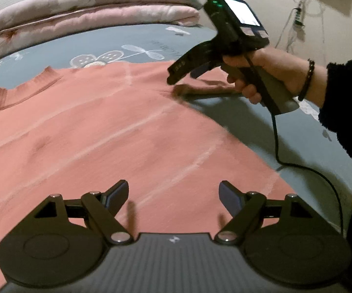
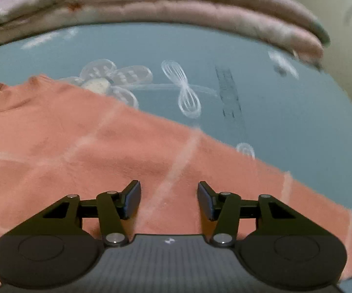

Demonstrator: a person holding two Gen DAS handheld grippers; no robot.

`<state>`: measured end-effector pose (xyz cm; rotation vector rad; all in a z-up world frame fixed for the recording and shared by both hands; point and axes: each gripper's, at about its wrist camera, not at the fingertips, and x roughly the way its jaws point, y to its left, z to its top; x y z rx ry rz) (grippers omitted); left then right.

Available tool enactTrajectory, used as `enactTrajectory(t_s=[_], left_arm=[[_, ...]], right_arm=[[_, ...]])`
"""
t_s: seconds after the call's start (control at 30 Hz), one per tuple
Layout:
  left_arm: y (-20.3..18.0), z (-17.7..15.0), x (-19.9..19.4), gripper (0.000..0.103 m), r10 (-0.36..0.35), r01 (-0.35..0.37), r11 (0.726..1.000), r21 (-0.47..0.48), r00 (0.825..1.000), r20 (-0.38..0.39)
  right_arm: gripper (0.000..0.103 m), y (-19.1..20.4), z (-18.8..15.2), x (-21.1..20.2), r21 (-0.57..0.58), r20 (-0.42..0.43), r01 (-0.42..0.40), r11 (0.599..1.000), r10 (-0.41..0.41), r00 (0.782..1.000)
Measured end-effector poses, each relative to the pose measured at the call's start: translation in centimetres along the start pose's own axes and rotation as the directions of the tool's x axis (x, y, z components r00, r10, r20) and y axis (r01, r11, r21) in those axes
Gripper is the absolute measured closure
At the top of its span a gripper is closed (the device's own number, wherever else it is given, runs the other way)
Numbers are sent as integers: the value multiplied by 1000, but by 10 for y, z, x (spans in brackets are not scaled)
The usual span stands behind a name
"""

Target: Fold clothes

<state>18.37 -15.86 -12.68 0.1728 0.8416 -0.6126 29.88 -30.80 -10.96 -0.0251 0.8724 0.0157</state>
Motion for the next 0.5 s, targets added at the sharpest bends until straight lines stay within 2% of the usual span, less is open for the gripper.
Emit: enactTrajectory(t_s=[0.1,0.27,0.4,0.5], left_arm=[[6,0,-7,22,22,-22,1000,-13,1000,-3],[30,-13,-34,22,121,-121,993,-6,992,-30],[46,-27,-62,22,180,-182,983,-36,982,-60],[52,-39,-84,22,197,-201,978,-57,978,-74]], right_arm=[[43,3,-1,-10,10,-1,-5,1000,5,1000],[43,9,-5,-28,25,-1,-13,1000,13,1000],[43,30,-32,-61,19,0,-19,1000,19,1000],[42,46,-52,-86,14,1,-24,1000,24,1000]])
